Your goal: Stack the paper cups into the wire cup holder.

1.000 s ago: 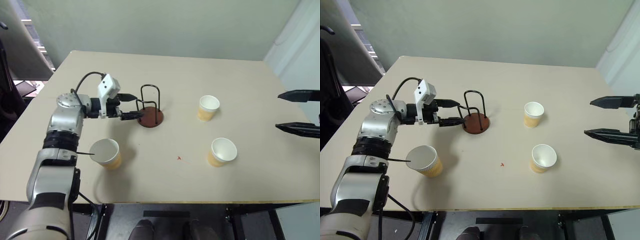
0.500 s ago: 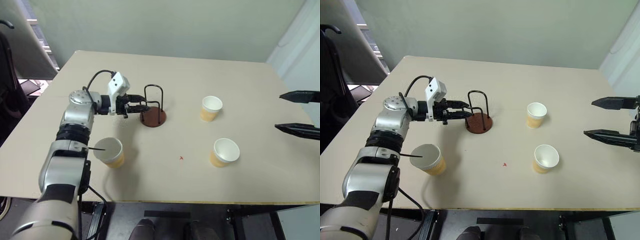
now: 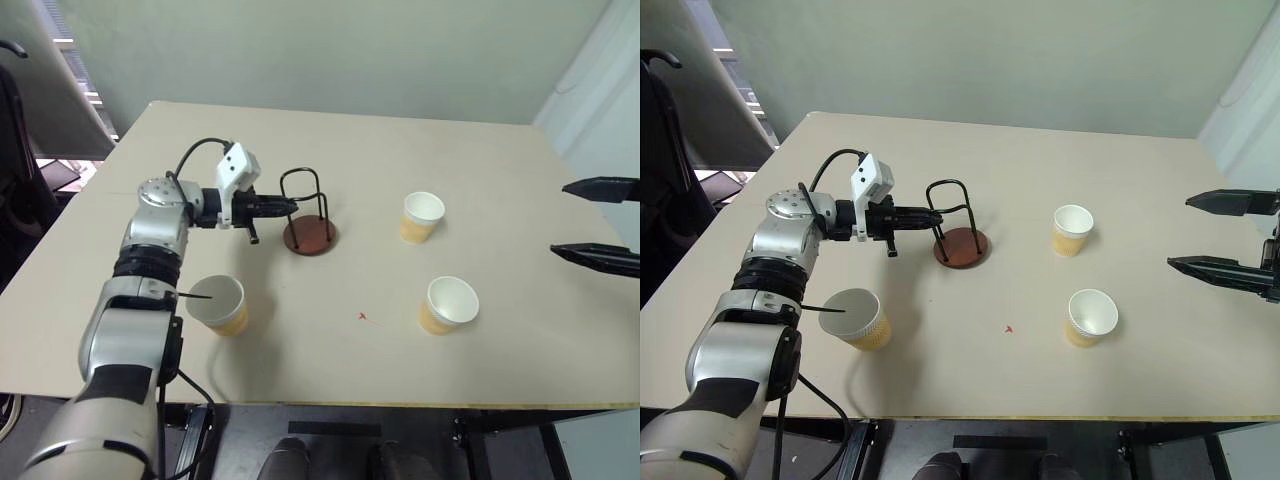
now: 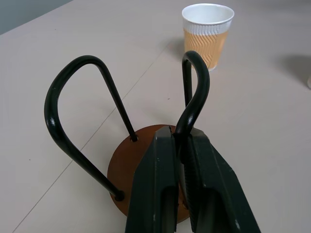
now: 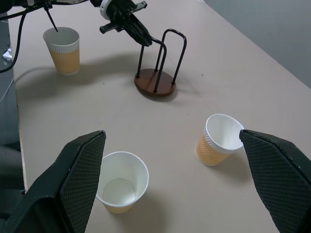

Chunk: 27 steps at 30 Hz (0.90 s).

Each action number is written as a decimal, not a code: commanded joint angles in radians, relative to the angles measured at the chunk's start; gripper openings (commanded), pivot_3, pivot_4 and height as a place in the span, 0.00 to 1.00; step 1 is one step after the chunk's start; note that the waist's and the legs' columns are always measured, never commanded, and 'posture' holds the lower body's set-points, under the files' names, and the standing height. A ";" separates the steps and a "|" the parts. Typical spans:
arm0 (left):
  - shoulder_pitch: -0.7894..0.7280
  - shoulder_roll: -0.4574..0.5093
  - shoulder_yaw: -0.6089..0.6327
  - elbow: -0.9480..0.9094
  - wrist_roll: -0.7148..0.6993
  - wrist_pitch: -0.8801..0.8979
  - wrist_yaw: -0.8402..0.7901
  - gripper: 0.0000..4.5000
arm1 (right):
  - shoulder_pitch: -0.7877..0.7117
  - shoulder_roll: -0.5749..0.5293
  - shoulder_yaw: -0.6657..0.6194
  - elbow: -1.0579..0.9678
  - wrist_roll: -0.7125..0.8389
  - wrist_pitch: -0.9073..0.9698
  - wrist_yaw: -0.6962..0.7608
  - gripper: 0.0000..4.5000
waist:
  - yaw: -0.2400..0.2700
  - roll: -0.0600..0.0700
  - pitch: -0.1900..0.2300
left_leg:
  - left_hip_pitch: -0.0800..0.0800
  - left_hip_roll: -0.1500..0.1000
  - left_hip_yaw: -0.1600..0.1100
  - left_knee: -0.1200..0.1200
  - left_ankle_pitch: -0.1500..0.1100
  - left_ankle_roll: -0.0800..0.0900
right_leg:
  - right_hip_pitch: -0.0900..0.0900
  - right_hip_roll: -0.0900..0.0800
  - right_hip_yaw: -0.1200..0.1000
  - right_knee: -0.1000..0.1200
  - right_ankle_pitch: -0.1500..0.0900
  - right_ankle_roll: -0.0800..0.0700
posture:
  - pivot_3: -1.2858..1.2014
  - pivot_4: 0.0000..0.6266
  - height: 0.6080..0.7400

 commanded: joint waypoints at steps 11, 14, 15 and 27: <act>0.224 0.068 -0.051 -0.885 -0.177 0.357 -0.097 0.00 | -0.046 -0.015 0.049 0.013 0.002 -0.046 0.028 1.00 | 0.002 0.000 0.000 | 0.000 0.000 0.006 0.000 -0.001 0.001 | 0.000 0.001 0.001 0.000 0.001 0.002 | 0.52 0.24 1.00; 0.288 0.063 -0.077 -1.044 -0.171 0.431 -0.018 0.00 | -0.041 -0.002 0.065 0.007 -0.005 -0.055 0.022 1.00 | 0.002 0.001 0.000 | 0.001 0.001 0.006 0.000 -0.001 0.001 | -0.001 0.001 0.002 0.000 0.001 0.002 | 0.52 0.24 1.00; 0.303 0.058 -0.084 -1.080 -0.169 0.452 0.008 0.00 | -0.040 0.003 0.071 0.005 -0.006 -0.057 0.018 1.00 | 0.001 0.001 0.000 | 0.002 0.001 0.007 0.000 -0.001 0.002 | 0.000 0.001 0.002 0.000 0.001 0.002 | 0.52 0.24 1.00; 0.494 0.064 -0.138 -1.425 -0.284 0.738 0.196 0.00 | -0.055 0.025 0.139 -0.013 -0.009 -0.077 0.025 1.00 | 0.000 0.001 0.000 | 0.007 0.000 0.008 0.001 -0.002 0.003 | 0.004 0.000 0.004 0.001 0.001 0.001 | 0.52 0.24 1.00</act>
